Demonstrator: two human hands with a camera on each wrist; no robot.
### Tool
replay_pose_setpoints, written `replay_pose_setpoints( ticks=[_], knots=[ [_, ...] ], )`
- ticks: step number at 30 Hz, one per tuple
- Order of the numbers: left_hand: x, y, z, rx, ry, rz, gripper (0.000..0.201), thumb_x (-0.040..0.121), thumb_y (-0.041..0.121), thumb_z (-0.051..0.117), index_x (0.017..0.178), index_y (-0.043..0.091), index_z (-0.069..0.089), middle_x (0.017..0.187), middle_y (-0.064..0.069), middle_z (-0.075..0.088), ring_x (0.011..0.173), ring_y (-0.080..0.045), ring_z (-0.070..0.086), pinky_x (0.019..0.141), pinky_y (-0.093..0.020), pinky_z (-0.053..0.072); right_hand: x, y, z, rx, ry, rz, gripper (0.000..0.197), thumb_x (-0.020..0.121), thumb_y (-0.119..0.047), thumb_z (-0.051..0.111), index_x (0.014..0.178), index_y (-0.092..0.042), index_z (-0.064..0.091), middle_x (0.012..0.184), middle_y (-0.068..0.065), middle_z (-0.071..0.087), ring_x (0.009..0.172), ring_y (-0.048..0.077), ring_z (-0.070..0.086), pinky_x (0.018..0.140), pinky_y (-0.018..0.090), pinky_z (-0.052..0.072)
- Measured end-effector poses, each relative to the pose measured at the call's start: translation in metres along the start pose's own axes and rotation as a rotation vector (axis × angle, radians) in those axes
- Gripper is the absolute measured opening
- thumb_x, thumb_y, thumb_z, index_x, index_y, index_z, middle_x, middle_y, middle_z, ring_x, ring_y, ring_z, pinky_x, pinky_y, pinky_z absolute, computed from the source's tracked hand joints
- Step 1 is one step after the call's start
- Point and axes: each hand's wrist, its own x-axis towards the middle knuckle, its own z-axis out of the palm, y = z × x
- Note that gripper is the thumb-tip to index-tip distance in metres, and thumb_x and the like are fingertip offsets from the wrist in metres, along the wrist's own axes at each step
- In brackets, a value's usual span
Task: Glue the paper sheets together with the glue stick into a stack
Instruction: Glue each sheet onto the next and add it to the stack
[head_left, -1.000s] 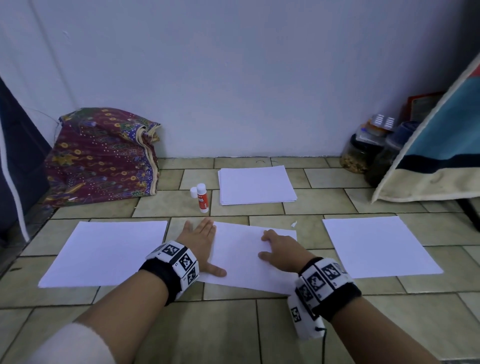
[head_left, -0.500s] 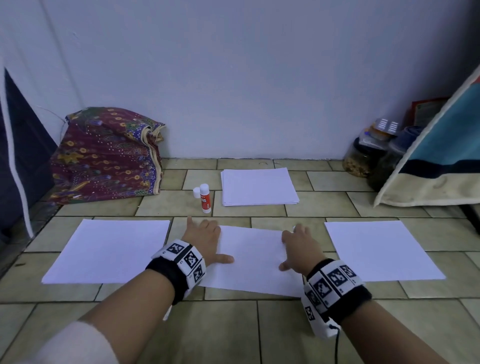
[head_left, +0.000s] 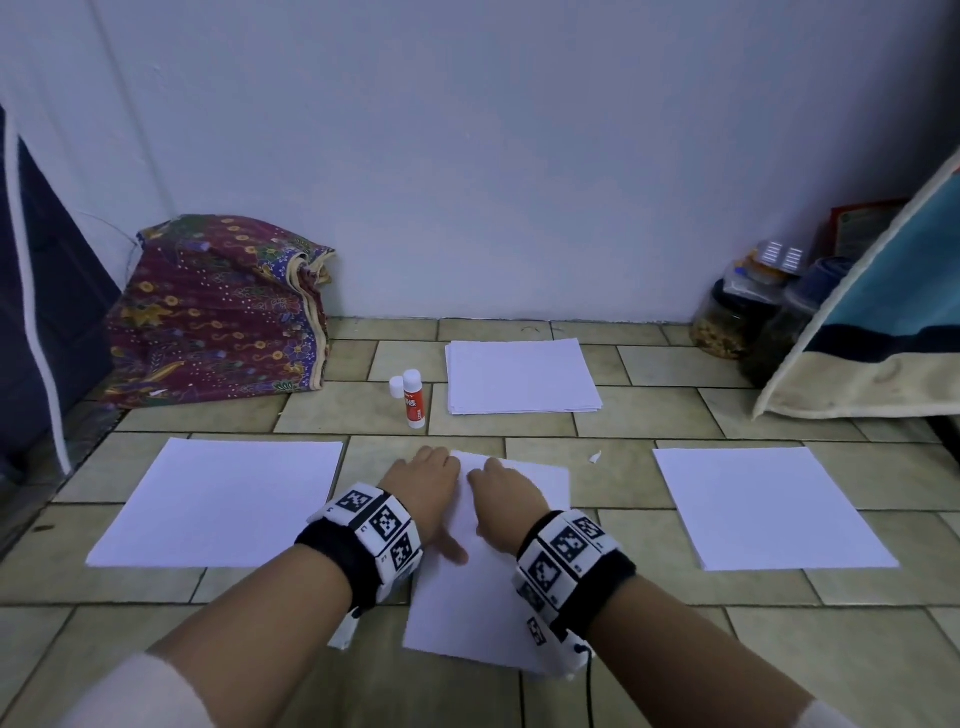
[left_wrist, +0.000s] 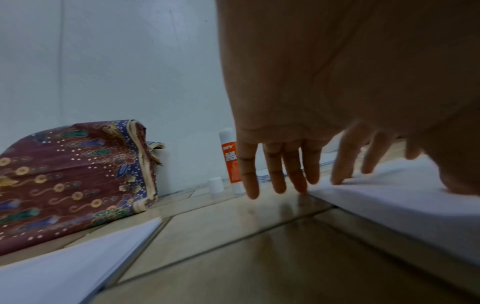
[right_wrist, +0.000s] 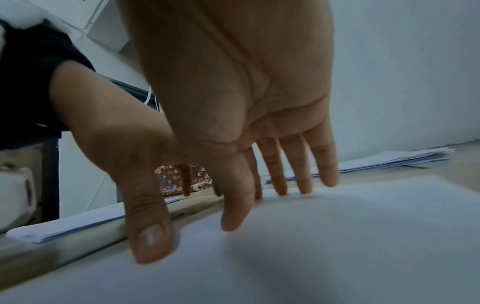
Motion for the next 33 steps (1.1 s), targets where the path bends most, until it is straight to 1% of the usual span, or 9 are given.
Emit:
replay_pose_setpoints(
  ticks=[2,4,7,9,14,18,23,28,33],
  knots=[
    [0.005,-0.006,0.012,-0.036,-0.066,-0.041,0.118,0.07,0.069,0.067,0.15,0.003,0.012,0.158,-0.012,0.014,0.145,-0.025,0.014,0.114,-0.046,0.026,0.007,-0.005,-0.001,0.028,-0.013,-0.054,0.043,0.092,-0.004,0.051,0.133,-0.003,0.039,0.135,0.014,0.038,0.121,0.031,0.047,0.098,0.04,0.044],
    [0.009,-0.009,0.02,-0.032,-0.126,-0.081,0.126,0.073,0.076,0.057,0.152,0.002,-0.008,0.161,-0.012,-0.009,0.149,-0.024,-0.008,0.117,-0.053,0.012,0.014,-0.006,-0.003,0.035,-0.025,-0.058,0.049,0.092,-0.004,0.05,0.138,-0.003,0.034,0.142,0.012,0.033,0.127,0.029,0.044,0.103,0.043,0.04],
    [0.012,-0.008,0.027,-0.033,-0.145,-0.116,0.124,0.075,0.078,0.051,0.151,0.001,-0.012,0.16,-0.012,-0.013,0.148,-0.023,-0.011,0.116,-0.057,0.007,0.018,-0.004,-0.003,0.037,-0.061,-0.094,0.063,0.094,-0.005,0.048,0.149,-0.009,0.019,0.157,0.007,0.015,0.143,0.021,0.023,0.115,0.05,0.02],
    [0.01,-0.007,0.026,-0.012,-0.157,-0.115,0.124,0.076,0.079,0.049,0.151,0.001,-0.013,0.16,-0.011,-0.013,0.148,-0.022,-0.012,0.115,-0.059,0.004,0.016,0.002,-0.005,0.051,-0.106,-0.133,0.071,0.093,-0.005,0.049,0.153,-0.015,0.011,0.161,0.001,0.007,0.144,0.021,0.021,0.117,0.05,0.011],
    [0.01,-0.009,0.028,-0.04,-0.179,-0.121,0.125,0.075,0.08,0.047,0.15,0.002,-0.016,0.159,-0.01,-0.019,0.147,-0.021,-0.017,0.115,-0.061,-0.002,0.016,0.044,-0.012,0.181,-0.068,0.024,0.055,0.097,-0.025,0.045,0.148,-0.023,0.024,0.145,0.003,0.045,0.134,0.023,0.04,0.117,0.043,0.01],
    [0.011,-0.012,0.029,-0.044,-0.18,-0.106,0.125,0.075,0.081,0.046,0.15,0.003,-0.017,0.159,-0.01,-0.02,0.147,-0.021,-0.017,0.115,-0.061,-0.002,0.012,0.067,-0.013,0.156,-0.051,0.124,0.065,0.091,-0.045,0.056,0.145,-0.021,0.029,0.135,0.004,0.054,0.128,0.025,0.046,0.113,0.038,0.022],
    [0.008,-0.009,0.019,0.065,-0.142,-0.108,0.118,0.077,0.081,0.042,0.152,0.001,-0.004,0.161,-0.013,-0.005,0.149,-0.023,-0.004,0.117,-0.057,0.003,0.009,0.06,-0.01,0.028,0.003,0.148,0.074,0.082,-0.047,0.068,0.139,-0.012,0.036,0.138,0.008,0.043,0.13,0.025,0.037,0.108,0.04,0.031],
    [0.004,-0.011,0.004,0.099,0.103,-0.099,0.061,0.097,0.058,0.033,0.128,0.01,0.056,0.135,-0.006,0.05,0.129,-0.022,0.036,0.112,-0.042,0.022,0.005,0.037,-0.013,-0.147,0.046,0.158,0.036,0.095,-0.021,0.05,0.127,-0.007,0.045,0.135,0.012,0.039,0.127,0.029,0.033,0.098,0.038,0.036],
    [-0.004,-0.009,-0.002,0.114,0.156,-0.075,0.04,0.093,0.043,0.054,0.117,0.011,0.057,0.123,-0.004,0.053,0.12,-0.021,0.042,0.098,-0.033,0.032,0.004,0.023,-0.005,-0.004,-0.003,0.103,0.055,0.092,-0.043,0.055,0.133,-0.008,0.041,0.136,0.009,0.038,0.126,0.026,0.037,0.096,0.041,0.039]
  ],
)
